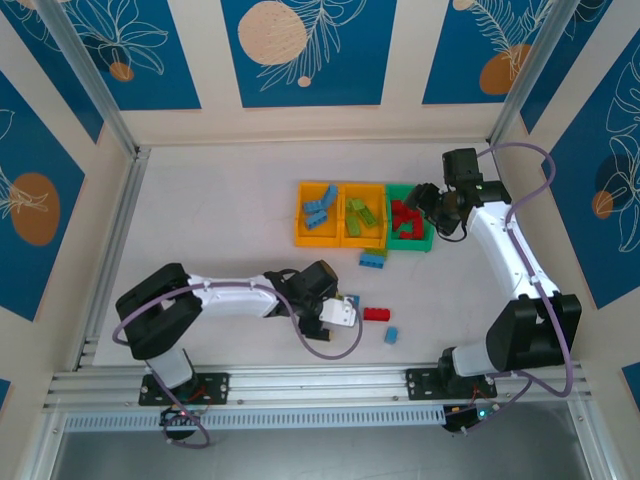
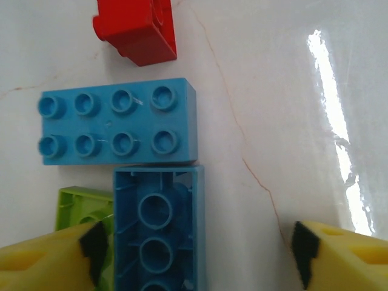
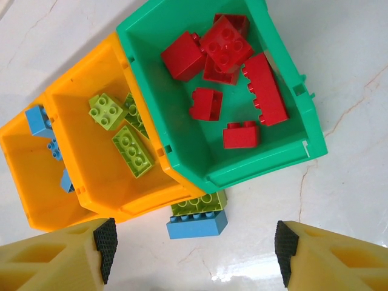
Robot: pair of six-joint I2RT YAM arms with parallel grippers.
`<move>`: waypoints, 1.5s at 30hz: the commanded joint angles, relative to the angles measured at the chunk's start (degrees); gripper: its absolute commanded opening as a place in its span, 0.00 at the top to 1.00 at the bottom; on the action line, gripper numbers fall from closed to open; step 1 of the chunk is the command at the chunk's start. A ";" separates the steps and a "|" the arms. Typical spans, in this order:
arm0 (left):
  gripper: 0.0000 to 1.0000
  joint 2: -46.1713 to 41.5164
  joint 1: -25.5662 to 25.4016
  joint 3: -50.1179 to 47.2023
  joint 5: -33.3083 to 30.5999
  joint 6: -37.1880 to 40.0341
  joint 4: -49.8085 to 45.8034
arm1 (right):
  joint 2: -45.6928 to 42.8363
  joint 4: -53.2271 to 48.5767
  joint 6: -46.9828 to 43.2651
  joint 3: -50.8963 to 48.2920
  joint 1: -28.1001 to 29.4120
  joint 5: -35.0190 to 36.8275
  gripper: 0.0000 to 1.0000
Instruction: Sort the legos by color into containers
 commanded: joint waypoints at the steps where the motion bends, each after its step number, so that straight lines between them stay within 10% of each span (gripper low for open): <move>1: 0.29 1.19 -0.52 2.25 1.89 0.84 -0.88 | 0.06 -0.93 0.91 -1.07 -0.34 -2.24 0.28; 16: 0.59 -2.61 -0.49 1.42 0.92 0.31 -0.14 | 0.59 -0.82 1.63 -1.40 -0.34 -3.04 0.28; 45: 0.34 -4.60 5.33 0.36 3.44 -4.87 3.13 | 0.38 0.49 2.76 -4.88 0.71 -5.83 0.29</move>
